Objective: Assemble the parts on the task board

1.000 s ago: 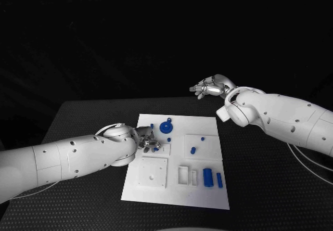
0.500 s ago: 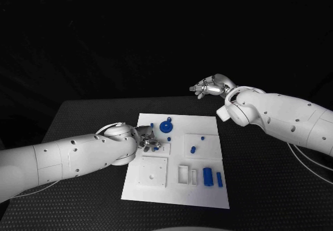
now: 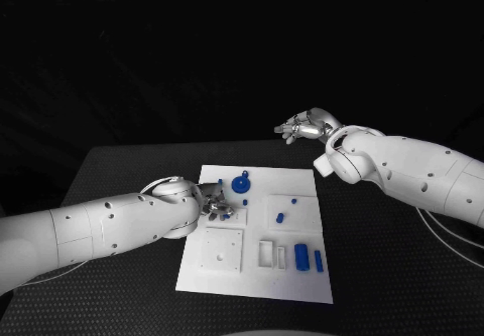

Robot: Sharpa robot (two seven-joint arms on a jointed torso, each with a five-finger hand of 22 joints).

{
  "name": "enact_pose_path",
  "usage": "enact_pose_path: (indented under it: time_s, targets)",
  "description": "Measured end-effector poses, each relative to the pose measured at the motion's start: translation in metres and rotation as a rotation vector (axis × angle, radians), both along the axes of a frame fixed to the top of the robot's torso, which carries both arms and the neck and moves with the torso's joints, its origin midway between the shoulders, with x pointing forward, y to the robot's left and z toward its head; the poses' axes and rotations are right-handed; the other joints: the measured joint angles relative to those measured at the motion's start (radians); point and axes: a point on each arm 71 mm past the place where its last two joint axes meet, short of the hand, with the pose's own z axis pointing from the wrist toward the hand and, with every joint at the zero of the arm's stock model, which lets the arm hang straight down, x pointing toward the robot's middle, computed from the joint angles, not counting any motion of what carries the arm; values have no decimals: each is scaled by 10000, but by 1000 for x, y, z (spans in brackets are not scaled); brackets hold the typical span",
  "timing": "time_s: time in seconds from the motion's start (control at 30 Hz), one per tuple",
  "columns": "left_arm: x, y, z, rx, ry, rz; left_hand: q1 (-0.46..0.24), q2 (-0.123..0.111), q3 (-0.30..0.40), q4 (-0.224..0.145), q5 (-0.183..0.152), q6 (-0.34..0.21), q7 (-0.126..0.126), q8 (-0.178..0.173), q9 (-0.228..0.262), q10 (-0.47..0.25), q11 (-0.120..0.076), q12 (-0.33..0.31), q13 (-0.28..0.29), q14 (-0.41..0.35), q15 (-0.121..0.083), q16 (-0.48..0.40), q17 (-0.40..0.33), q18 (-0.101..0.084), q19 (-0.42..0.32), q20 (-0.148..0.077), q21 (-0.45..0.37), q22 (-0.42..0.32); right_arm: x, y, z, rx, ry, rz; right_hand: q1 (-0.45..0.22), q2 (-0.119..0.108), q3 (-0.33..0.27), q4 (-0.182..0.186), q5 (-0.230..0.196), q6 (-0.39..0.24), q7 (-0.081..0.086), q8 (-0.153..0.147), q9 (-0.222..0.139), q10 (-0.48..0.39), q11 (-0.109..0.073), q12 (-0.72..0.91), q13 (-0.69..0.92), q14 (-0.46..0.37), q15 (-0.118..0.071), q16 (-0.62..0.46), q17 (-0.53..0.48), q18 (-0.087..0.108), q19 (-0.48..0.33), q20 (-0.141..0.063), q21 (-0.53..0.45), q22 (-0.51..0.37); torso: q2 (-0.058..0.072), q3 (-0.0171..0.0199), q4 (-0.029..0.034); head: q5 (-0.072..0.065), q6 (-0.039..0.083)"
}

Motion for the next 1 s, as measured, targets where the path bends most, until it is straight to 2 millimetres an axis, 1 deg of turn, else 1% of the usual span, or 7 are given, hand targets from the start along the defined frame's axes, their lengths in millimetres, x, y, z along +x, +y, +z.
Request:
enact_pose_path:
  time_s: [0.43,0.5,0.67,0.8,0.9,0.93,1.0]
  targets:
    - [2,-1,1,88,193,-73,0,0,0,0,10,9,8,6,12,0,0,39,-10,0,0,42,5,0,1,2,0,0,0,0,0,-4,16,4,0,0,0,0,0,0,0,0,1,0,0,0,-12,0,0,0,-1,0,0,0,0,9,-4,1,11,-19,-31]
    - [2,-2,1,94,224,-72,0,0,0,-1,40,9,8,6,14,0,0,39,-10,0,0,42,1,0,14,15,0,0,0,0,0,-4,19,8,0,0,0,0,0,0,0,0,1,0,0,0,-11,-26,26,0,-1,0,0,0,0,9,-4,1,13,-23,-31]
    - [3,-2,1,67,297,-24,0,0,-1,-1,37,10,8,6,14,0,0,39,-36,0,0,42,-205,0,14,16,0,-10,0,0,0,-9,24,2,0,0,0,0,0,1,0,0,1,0,0,0,-11,-27,26,0,-1,0,0,0,0,8,-5,-2,14,-26,-20]
    - [3,-1,1,10,367,43,1,0,-1,-1,-160,10,8,6,-6,0,0,39,-89,0,0,41,-460,0,14,16,0,-25,0,-1,-1,-15,29,-9,0,0,0,0,0,0,0,0,-8,0,0,0,-11,-27,27,1,-1,0,-37,37,-39,17,-8,-3,9,-35,-16]
    - [3,-1,0,-25,406,80,0,0,15,15,-237,11,9,6,-18,0,0,39,-115,0,0,3,-501,0,13,17,0,-25,0,-1,-1,-17,36,-14,0,0,0,0,0,1,0,0,-7,0,0,0,-21,-27,27,1,-1,0,-37,37,-39,18,-9,-5,12,-48,-16]
    - [3,-1,0,-40,421,92,27,-26,59,59,-386,10,9,6,-21,0,0,39,-145,0,0,-30,-529,0,13,17,0,-36,0,-1,-1,-18,39,-15,0,0,0,0,0,0,0,0,-7,0,0,0,-21,-27,27,1,-1,1,-37,37,-39,17,-9,-6,14,-50,-20]
    - [3,-1,0,-58,437,105,124,-124,114,114,-572,11,9,6,-23,0,0,39,-189,0,-1,-31,-565,0,13,17,0,-46,0,-1,-1,-17,44,-13,0,0,0,0,0,0,0,0,-7,0,0,24,-20,-27,27,1,-1,0,-37,37,-39,17,-9,-6,19,-53,-24]
